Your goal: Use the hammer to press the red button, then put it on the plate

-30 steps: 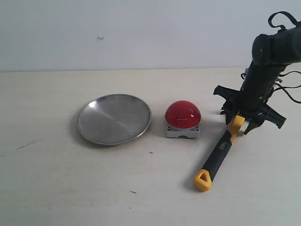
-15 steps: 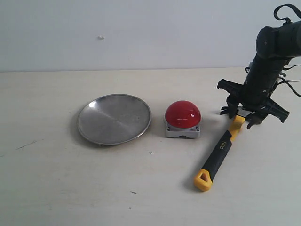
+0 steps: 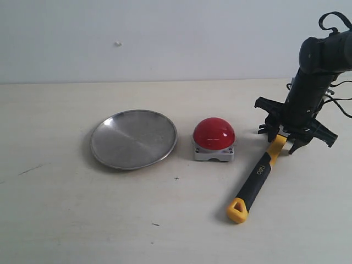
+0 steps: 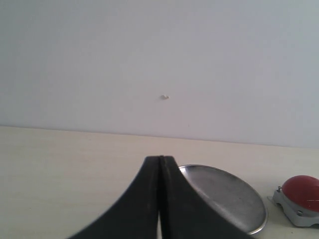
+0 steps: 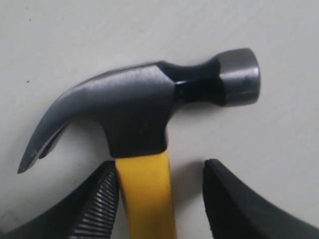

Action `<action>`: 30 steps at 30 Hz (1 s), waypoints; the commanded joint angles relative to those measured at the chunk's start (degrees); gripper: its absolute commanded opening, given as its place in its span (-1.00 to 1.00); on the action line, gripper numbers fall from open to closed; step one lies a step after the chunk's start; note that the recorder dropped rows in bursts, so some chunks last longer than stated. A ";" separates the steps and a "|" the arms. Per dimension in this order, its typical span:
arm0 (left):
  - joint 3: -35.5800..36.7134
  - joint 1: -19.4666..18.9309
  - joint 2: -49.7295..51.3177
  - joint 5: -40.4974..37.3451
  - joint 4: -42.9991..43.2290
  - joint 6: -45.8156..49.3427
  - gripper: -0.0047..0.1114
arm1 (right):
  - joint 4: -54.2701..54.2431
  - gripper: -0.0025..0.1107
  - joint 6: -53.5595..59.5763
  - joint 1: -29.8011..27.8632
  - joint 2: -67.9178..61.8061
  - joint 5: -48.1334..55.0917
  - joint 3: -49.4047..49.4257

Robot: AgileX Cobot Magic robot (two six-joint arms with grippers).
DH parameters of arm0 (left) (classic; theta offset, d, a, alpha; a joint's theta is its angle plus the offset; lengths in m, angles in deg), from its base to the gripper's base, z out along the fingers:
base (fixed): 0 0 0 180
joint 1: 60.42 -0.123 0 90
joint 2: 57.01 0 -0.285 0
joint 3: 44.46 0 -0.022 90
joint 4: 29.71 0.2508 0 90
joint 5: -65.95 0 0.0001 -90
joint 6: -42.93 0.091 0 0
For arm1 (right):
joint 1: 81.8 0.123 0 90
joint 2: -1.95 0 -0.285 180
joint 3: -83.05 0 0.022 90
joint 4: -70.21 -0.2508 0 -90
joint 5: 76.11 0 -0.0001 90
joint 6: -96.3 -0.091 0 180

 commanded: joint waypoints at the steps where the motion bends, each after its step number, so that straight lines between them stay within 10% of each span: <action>1: 0.12 0.43 -0.29 0.26 -0.32 0.19 -0.92 | 0.37 -0.06 0.06 -0.17 -0.50 -0.34 -0.34; 12: 0.12 0.43 -0.29 0.26 -0.32 0.19 -0.92 | -2.64 -0.07 1.58 -0.17 -1.55 -1.36 -0.34; 19: 0.12 0.43 -0.29 0.26 -0.32 0.19 -0.92 | -2.51 -0.95 1.58 -0.17 -1.55 -2.41 -0.34; 30: 0.12 0.43 -0.29 0.26 -0.32 0.19 -0.92 | -1.97 -0.96 2.68 -0.17 -1.55 0.62 -0.34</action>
